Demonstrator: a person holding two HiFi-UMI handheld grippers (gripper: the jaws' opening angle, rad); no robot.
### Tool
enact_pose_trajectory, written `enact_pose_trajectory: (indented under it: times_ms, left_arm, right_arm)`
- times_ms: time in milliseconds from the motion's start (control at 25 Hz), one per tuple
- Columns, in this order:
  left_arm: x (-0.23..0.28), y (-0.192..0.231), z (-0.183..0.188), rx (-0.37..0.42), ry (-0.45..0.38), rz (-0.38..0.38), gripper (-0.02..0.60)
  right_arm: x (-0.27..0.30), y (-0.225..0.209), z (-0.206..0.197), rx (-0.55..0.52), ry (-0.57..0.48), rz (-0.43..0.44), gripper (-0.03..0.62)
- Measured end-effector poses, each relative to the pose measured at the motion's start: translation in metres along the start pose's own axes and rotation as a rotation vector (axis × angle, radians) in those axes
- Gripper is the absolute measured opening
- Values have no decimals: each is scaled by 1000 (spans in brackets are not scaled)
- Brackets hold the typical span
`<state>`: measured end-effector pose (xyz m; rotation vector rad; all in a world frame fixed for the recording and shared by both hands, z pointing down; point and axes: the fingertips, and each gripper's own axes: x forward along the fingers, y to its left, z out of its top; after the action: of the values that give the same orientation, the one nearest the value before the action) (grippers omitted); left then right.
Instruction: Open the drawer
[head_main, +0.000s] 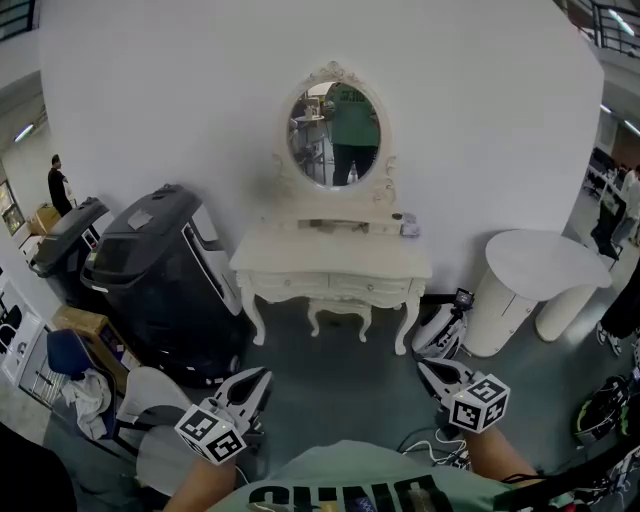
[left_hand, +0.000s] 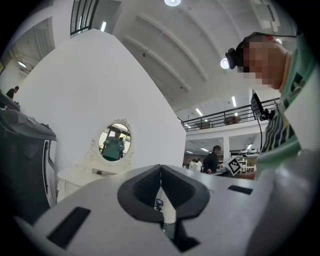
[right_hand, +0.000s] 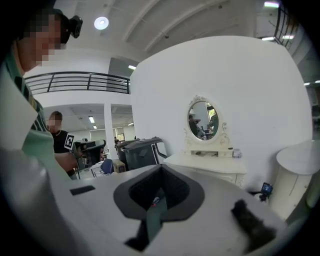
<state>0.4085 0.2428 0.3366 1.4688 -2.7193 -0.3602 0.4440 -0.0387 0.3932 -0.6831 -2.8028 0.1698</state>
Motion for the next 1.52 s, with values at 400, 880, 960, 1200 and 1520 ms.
enact_pose_trajectory:
  times_ms: [400,880,960,1200,1520]
  left_arm:
    - [32,-36,-5,18,17,-9,11]
    - [62,-55,-27,-13,47,-8,11]
    - [63,-44,-28,-26,43,-7,11]
    - [63,7,-21,-28,27,-60,11]
    - [45,121,29,7,21,-132,11]
  right_arm:
    - [-26,-24,-5,45,-34,63,12]
    - [-34,-60,-25,103,-13,93,12]
    - [-27,-57,-23,93,-5,95,12]
    - [19,-46,-7,59,-5,60,12]
    - [126,-2,39,73,-35,10,12]
